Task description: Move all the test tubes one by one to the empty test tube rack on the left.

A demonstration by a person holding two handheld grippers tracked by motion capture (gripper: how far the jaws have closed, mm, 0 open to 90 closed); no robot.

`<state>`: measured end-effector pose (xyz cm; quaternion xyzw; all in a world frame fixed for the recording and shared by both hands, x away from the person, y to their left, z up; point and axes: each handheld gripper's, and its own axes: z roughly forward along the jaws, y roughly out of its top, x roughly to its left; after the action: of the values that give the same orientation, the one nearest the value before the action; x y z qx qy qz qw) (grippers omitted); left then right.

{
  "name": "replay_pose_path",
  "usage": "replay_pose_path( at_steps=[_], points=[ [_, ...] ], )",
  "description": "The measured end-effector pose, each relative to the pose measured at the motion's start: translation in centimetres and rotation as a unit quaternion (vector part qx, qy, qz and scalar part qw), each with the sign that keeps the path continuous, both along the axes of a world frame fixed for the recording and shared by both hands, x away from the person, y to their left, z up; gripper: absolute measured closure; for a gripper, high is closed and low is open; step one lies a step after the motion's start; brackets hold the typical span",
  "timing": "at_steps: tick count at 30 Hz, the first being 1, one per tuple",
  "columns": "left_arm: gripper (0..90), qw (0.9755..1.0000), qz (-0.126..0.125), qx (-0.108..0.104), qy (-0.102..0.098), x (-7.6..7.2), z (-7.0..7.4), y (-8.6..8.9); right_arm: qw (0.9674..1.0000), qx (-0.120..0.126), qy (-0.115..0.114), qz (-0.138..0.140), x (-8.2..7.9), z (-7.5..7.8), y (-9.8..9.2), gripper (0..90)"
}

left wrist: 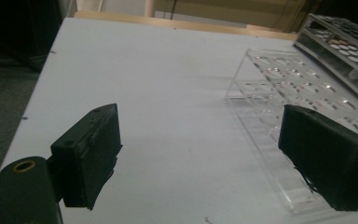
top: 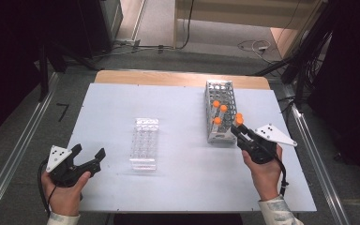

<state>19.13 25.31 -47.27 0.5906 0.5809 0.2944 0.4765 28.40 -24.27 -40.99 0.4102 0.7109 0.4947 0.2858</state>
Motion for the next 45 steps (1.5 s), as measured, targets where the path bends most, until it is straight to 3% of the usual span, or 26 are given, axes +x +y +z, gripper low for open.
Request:
replay_pose_path(
  at_steps=[6, 14, 27, 33, 38, 39, 45],
  points=[
    [14.3, 0.9993, -0.037, -0.005, 0.006, -0.1, 0.6, -1.4, 0.9996, -0.006, 0.015, 0.023, -1.1, -1.0, 0.8, 72.5],
    [14.8, 0.9981, -0.062, -0.006, 0.003, -0.2, 1.1, -2.6, 0.9986, -0.01, 0.026, 0.045, -1.7, -1.7, 1.8, 72.5],
    [16.2, 0.9934, -0.114, 0.007, -0.002, 0.5, 2.3, -5.5, 0.9959, -0.023, 0.034, 0.081, -2.4, -2.3, 4.1, 72.5],
    [16.4, 0.99, -0.14, 0.017, -0.005, 1.6, 3.0, -7.2, 0.9943, -0.026, 0.04, 0.095, -2.4, -2.7, 5.3, 72.5],
    [18.1, 0.9863, -0.164, 0.014, -0.01, 2.4, 3.3, -9.1, 0.9929, -0.029, 0.043, 0.107, -2.4, -3.0, 6.1, 72.5],
    [18.6, 0.9844, -0.175, 0.014, -0.011, 2.6, 3.4, -9.9, 0.9926, -0.03, 0.043, 0.11, -2.4, -3.0, 6.2, 72.5],
    [19.4, 0.9806, -0.195, 0.007, -0.012, 3.1, 3.8, -11.8, 0.9914, -0.035, 0.046, 0.118, -2.4, -3.3, 6.8, 72.5]
  ],
)
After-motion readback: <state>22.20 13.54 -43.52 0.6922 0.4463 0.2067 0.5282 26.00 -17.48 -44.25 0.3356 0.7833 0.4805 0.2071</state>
